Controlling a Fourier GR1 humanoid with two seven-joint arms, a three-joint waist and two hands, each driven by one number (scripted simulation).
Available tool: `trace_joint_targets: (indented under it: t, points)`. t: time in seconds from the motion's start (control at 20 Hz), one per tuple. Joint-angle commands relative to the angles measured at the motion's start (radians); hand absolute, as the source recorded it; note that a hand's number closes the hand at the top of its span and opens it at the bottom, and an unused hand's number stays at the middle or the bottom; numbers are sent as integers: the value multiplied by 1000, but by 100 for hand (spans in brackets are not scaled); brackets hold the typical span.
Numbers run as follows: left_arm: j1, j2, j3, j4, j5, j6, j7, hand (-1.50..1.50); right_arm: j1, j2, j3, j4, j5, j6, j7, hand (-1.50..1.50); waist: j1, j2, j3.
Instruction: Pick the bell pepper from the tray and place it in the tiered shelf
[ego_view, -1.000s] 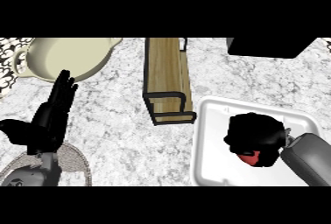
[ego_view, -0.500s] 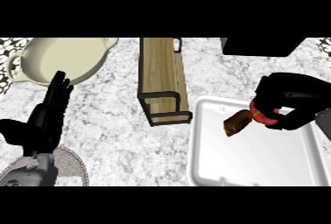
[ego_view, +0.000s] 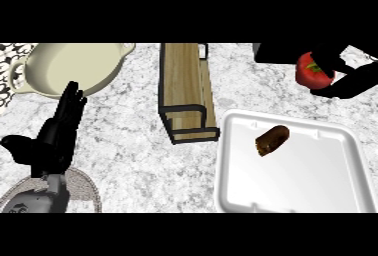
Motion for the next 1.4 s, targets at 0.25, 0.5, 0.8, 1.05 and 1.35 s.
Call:
trace_joint_targets:
  t: [0.25, 0.5, 0.8, 1.05, 1.35]
  points:
    - [21, -2, 6, -11, 7, -17, -10, 0, -207, 170, 17, 253, -47, 140, 3, 150, 1, -1, 1]
    - [18, 16, 23, -83, 21, -21, 46, 0, -273, 269, 14, 377, -41, 86, 15, 150, 5, -1, 1]
    - [-10, -33, 1, 17, -16, 1, -21, 0, -321, 432, 25, 510, -4, -24, -6, 150, -2, 5, 1]
    - [-55, -16, 10, 3, -23, 3, 48, 0, -412, 519, -2, 626, 6, -46, 7, 150, -3, 4, 1]
    - [18, 3, 46, 23, 10, -49, -33, 0, -369, 585, 24, 701, 80, -160, -126, 150, -2, 5, 1]
